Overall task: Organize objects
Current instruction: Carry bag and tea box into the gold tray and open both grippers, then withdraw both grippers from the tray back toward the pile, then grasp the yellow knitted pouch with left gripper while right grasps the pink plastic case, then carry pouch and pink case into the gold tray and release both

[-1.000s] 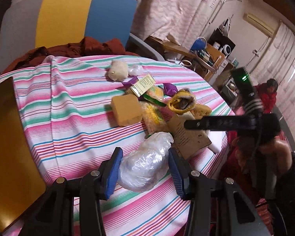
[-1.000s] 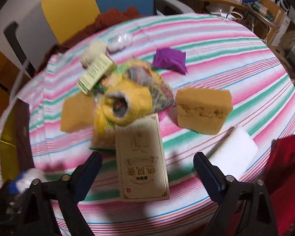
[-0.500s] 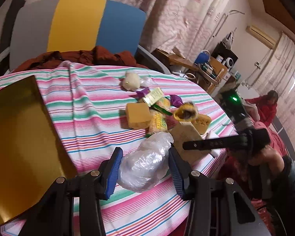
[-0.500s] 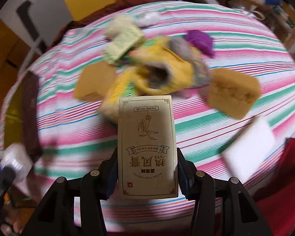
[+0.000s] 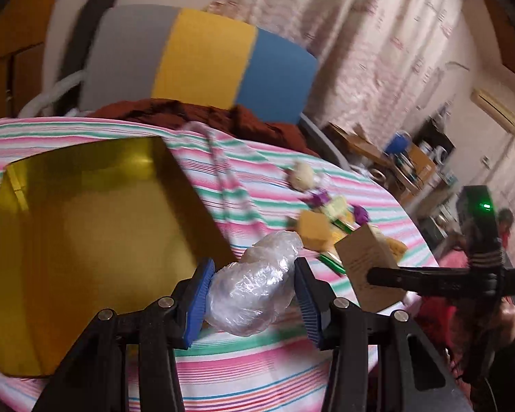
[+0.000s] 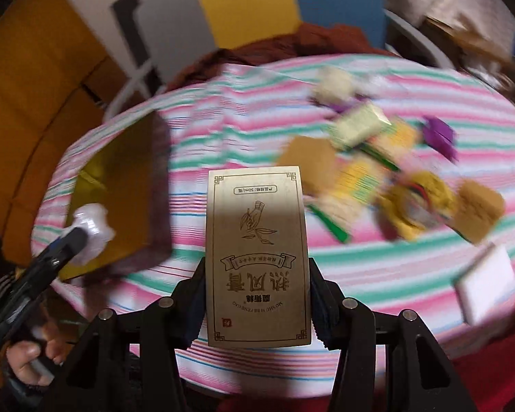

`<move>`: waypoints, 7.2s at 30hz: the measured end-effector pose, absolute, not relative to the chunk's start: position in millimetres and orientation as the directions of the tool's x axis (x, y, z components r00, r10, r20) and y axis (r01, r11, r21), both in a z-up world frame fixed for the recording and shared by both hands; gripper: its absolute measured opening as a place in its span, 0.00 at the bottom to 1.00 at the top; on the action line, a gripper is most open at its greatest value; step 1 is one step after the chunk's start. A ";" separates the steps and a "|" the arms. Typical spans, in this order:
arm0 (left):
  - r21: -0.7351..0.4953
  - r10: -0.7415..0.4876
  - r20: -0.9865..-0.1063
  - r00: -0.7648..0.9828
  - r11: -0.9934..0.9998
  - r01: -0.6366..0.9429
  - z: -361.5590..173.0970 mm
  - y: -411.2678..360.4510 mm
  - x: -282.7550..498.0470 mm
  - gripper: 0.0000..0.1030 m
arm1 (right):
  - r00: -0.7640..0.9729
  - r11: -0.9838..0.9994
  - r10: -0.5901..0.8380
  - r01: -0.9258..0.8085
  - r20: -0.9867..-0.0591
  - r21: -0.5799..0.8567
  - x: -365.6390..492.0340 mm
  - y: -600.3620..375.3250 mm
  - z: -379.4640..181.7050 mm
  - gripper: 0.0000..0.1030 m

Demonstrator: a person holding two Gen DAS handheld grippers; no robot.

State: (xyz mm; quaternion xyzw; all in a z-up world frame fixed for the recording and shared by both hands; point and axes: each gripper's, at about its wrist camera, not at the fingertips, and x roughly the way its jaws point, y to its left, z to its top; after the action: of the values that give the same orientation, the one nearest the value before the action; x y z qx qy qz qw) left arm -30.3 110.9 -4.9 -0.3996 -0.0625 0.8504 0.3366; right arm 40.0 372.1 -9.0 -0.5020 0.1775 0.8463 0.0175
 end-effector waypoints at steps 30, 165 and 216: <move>-0.193 0.149 -0.678 -0.720 -0.981 -0.021 -15.5 -61.0 -41.1 0.58 | -0.547 -0.941 -0.338 0.201 -0.766 0.272 -49.7 158.0 -14.8 0.88; -0.131 0.653 -0.747 -0.127 -0.331 -0.934 -75.7 332.2 55.2 0.34 | -0.485 -0.631 -0.213 -0.595 -0.848 0.499 50.7 505.5 -78.8 1.00; -0.187 0.689 -0.670 -0.276 -0.516 -0.836 -31.6 236.7 25.9 0.30 | -0.675 -0.774 -0.064 -0.431 -0.735 0.463 46.3 473.5 -19.6 0.60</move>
State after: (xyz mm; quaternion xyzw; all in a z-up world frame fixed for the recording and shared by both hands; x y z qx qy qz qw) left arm 25.9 236.7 -31.6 -0.3612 0.1014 0.7922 0.4813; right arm 46.3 473.5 -19.6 -0.3886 0.3185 0.8579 0.1071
